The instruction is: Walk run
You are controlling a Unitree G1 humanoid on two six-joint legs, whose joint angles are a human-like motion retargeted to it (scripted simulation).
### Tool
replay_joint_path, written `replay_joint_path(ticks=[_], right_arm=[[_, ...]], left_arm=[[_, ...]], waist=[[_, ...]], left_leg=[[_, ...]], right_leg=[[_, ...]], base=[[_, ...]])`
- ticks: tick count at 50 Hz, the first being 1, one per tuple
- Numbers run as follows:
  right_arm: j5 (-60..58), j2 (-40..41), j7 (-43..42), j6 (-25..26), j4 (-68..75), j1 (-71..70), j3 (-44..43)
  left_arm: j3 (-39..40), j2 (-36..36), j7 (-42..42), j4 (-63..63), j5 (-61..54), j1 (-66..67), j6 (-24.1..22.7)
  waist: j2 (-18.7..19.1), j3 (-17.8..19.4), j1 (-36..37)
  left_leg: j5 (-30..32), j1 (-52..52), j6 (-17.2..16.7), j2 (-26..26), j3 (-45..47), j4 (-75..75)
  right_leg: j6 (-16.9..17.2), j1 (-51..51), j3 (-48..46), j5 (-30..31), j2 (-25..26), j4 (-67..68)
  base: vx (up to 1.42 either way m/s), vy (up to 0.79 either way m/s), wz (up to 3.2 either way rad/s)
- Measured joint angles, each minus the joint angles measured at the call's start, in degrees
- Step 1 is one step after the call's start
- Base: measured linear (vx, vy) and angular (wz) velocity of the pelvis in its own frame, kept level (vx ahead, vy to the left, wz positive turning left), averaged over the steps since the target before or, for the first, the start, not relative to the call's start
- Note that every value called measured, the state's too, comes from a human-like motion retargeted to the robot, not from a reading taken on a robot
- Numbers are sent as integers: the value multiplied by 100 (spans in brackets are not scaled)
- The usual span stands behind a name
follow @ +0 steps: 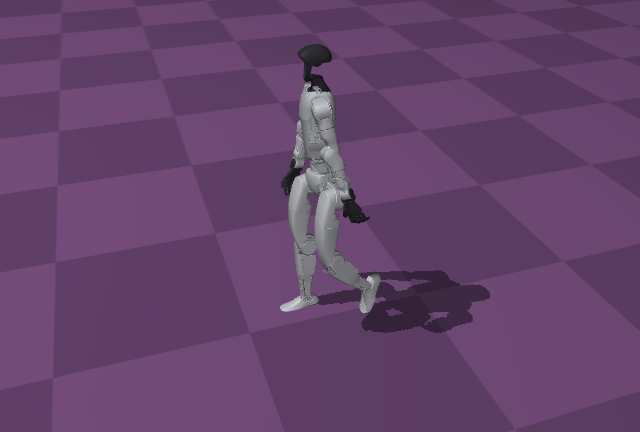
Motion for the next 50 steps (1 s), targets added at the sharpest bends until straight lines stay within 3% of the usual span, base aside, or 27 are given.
replay_joint_path(ticks=[4,7,12,15,18,20,22,23,25,28,30,33,38,43,46,48,50], right_arm=[[-121,48,-196,52,-812,-483,55],[-134,-16,-320,-74,-1271,-806,212],[-335,-98,-445,-132,-1688,-1062,238],[-343,-98,-489,-173,-1690,-968,215],[-313,-46,-415,-214,-1392,-716,118],[-278,3,-247,-200,-1052,-471,94],[-302,48,-52,-124,-573,-171,80],[-327,71,26,-59,-297,-17,76],[-373,118,123,116,276,253,58],[-198,82,415,169,1030,611,27],[-165,21,875,161,1102,1015,27],[-286,-41,1369,164,1102,1592,-98],[-458,-109,1418,-96,1102,2337,-283],[-371,-112,1615,-12,1102,2571,-351],[-303,-129,1689,-41,1102,2494,-337],[-279,-145,1635,-62,1102,2369,-320],[-290,-146,1486,-43,1049,2192,-306]], left_arm=[[333,-170,-225,-96,135,632,-245],[565,-249,-527,-44,44,988,-295],[863,-313,-865,43,-150,1228,-141],[953,-297,-864,43,-185,1230,-147],[967,-257,-767,15,-214,1111,-127],[1001,-217,-660,-24,-230,989,-89],[1024,-160,-531,-63,-317,848,-83],[1019,-120,-474,-74,-397,756,-89],[985,-7,-393,-76,-631,439,-72],[820,257,-268,-184,-948,-305,27],[737,325,-119,-396,-1097,-798,65],[580,339,-28,-936,-1227,-1473,-34],[133,502,-30,-2038,-1400,-2271,-496],[-38,796,162,-2824,-1240,-2732,-650],[-56,850,273,-2998,-1205,-2750,-694],[-38,818,272,-2953,-1203,-2667,-733],[23,743,228,-2770,-1200,-2512,-764]], waist=[[-180,72,510],[-176,170,830],[-25,357,1191],[-1,324,1271],[-78,208,1298],[-121,106,1476],[-189,-4,1677],[-258,-74,1716],[-294,-128,1543],[-3,54,1248],[143,97,1477],[354,220,1203],[561,239,541],[293,244,306],[388,267,311],[446,241,355],[423,145,330]], left_leg=[[-924,-956,292,-17,137,61],[-1391,-1424,412,-88,35,-992],[-1580,-1739,714,-69,435,-3313],[-2129,-1771,502,-343,773,-4448],[-2080,-1687,971,-512,941,-4699],[-1932,-1628,1266,-513,744,-4422],[-1412,-1548,1354,-465,815,-4320],[-1507,-1501,1575,-615,460,-4276],[-1827,-1426,1565,-663,-41,-4017],[-2151,-941,1466,-287,124,-3896],[-2381,-553,1410,-91,332,-4011],[-2503,-166,1379,-159,-85,-4136],[-2757,356,1352,-293,-593,-4266],[-3120,1001,1330,-690,-783,-4296],[-3268,1368,1170,-569,-794,-4312],[-3298,1553,1031,-492,-751,-4258],[-3161,1639,878,-526,-729,-4123]], right_leg=[[-72,370,365,-152,215,-151],[-114,681,491,-338,454,-197],[-131,1231,631,-686,899,-211],[-53,1550,406,-857,985,-220],[87,1742,282,-858,954,-44],[290,1840,344,-598,935,155],[677,1935,294,97,829,490],[924,1940,258,629,728,731],[1449,1790,442,1764,753,1425],[2170,1163,774,2795,1445,2951],[2021,855,779,2508,1459,3500],[1721,100,428,1604,1214,4107],[1604,-744,247,553,491,3142],[1680,-1086,479,450,-322,778],[1716,-1224,842,150,-200,-430],[1832,-1236,383,119,-231,-669],[1502,-1244,852,296,-87,-328]], base=[[66,-30,-107],[72,-23,-97],[80,-17,-69],[72,-14,-16],[101,-14,-12],[96,-13,-89],[128,-11,-104],[99,-8,-58],[80,-8,26],[93,-16,79],[75,-8,-24],[88,-2,80],[74,-11,123],[75,-26,45],[81,-30,1],[81,-34,-13],[80,-36,20]])
